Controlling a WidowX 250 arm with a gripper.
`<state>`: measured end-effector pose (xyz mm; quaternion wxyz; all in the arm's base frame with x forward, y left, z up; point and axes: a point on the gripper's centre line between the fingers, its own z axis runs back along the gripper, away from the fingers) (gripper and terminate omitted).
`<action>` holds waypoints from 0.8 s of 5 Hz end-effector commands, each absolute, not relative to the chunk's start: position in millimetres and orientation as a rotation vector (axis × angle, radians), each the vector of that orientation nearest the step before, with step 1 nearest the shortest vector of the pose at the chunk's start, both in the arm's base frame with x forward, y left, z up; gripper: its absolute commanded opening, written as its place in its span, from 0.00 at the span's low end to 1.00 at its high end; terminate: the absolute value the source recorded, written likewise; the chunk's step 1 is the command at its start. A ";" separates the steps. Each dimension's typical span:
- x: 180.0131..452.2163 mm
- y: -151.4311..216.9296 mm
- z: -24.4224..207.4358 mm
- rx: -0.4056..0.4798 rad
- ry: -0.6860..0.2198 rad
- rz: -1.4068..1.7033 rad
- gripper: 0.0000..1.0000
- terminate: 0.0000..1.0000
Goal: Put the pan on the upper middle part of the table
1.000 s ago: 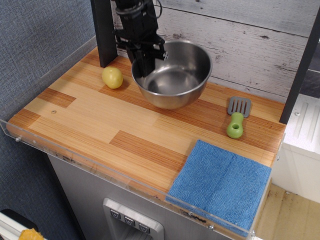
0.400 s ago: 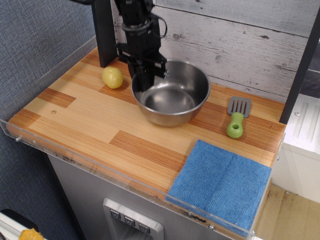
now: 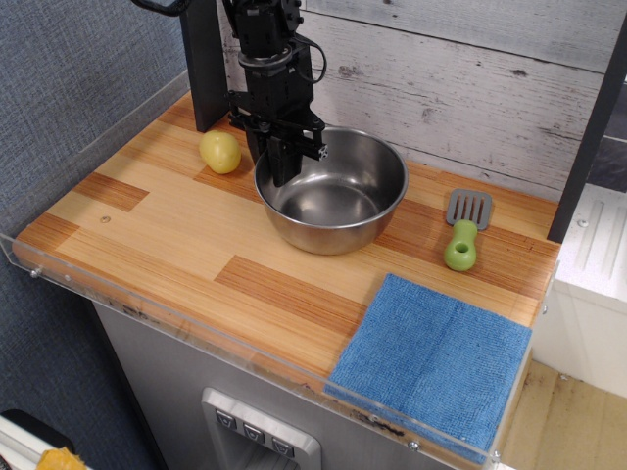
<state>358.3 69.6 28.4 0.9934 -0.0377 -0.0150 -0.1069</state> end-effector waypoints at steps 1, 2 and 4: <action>339.9 79.7 69.3 -0.029 -0.174 -0.212 1.00 0.00; 327.4 82.7 85.6 -0.014 -0.248 -0.193 1.00 0.00; 310.0 73.7 101.3 -0.008 -0.327 -0.199 1.00 0.00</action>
